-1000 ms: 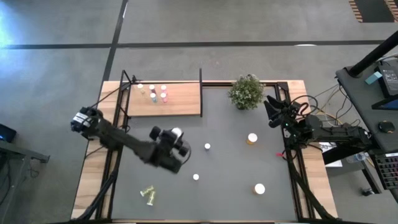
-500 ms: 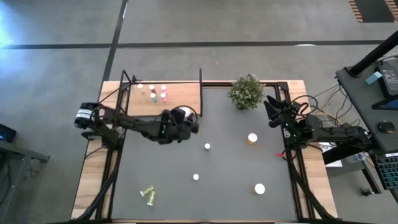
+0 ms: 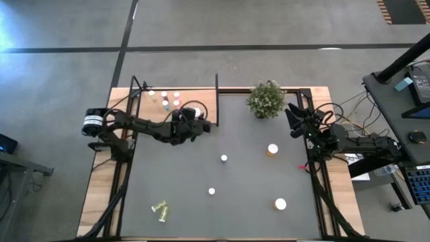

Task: Pick and place medicine bottles onto shelf by color
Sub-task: Put the bottom left orange pill bottle on the shelf

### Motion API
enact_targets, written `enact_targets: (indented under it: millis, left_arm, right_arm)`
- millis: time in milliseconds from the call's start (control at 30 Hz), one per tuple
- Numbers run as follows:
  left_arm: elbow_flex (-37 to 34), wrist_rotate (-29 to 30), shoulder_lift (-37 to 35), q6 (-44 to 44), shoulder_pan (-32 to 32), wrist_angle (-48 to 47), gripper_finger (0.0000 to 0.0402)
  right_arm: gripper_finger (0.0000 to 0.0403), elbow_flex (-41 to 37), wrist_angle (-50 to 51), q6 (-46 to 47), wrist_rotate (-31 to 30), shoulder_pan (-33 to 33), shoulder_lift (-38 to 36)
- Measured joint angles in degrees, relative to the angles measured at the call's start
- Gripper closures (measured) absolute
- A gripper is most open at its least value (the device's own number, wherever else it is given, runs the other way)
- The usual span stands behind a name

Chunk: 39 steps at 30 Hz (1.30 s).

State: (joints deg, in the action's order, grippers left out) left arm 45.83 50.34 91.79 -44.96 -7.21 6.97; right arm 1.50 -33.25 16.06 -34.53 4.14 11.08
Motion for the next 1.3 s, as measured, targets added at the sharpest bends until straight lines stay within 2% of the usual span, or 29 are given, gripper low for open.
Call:
enact_targets:
  millis: [300,633,833,1300]
  left_arm:
    - [0.97,-8.42,0.0,4.97,-7.74,0.14,0.0237]
    - [0.95,-8.87,0.14,5.34,-9.72,0.25,0.0237]
    - [1.17,-10.92,3.01,5.32,-10.16,0.33,0.0237]
    - [1.62,-10.77,5.47,5.25,-13.09,1.83,0.0237]
  right_arm:
    - [0.0142,0.0,-0.01,0.0,-0.02,0.0,0.02]
    - [0.0142,0.0,0.0,0.0,-0.02,0.01,0.01]
    - [0.0142,0.0,0.02,0.0,0.01,0.01,0.0]
    - [0.0142,0.0,0.01,0.0,0.01,0.0,0.01]
